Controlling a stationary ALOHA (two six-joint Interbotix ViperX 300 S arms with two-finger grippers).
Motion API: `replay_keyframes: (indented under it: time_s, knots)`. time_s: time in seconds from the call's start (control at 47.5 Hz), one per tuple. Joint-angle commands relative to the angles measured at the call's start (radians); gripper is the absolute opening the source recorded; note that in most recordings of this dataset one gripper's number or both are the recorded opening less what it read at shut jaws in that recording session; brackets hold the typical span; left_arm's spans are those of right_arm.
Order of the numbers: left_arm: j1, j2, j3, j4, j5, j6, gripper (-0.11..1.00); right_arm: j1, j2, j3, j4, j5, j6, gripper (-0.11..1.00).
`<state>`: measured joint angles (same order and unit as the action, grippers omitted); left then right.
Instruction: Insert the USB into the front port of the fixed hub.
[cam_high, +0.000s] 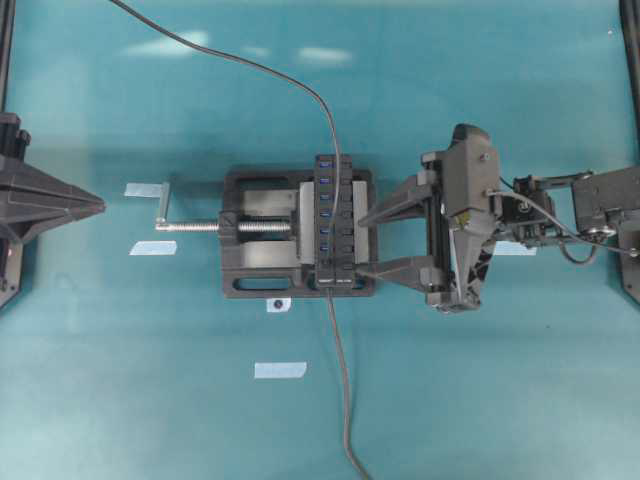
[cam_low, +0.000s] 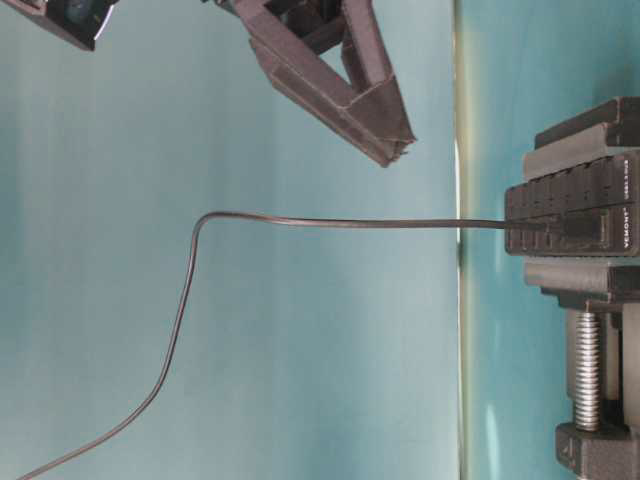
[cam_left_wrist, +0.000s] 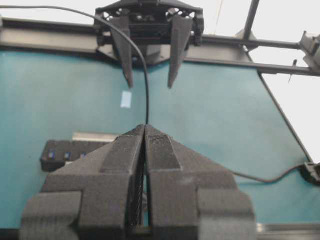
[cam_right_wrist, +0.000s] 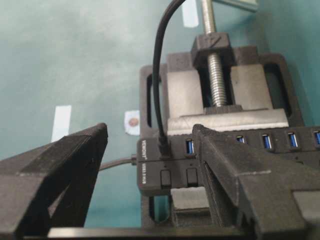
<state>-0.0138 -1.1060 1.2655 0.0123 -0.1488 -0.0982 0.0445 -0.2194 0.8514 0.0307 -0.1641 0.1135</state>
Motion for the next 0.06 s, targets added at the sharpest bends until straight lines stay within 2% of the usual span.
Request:
replay_keyframes:
  time_s: [0.0, 0.042]
  knots:
    - [0.0, 0.008, -0.005, 0.002, -0.028, -0.002, 0.0, 0.003, -0.005, -0.012, 0.0, -0.009, 0.014, 0.7]
    - [0.002, 0.008, -0.002, 0.002, -0.037, -0.002, 0.0, 0.003, -0.003, -0.012, -0.002, -0.009, 0.014, 0.7]
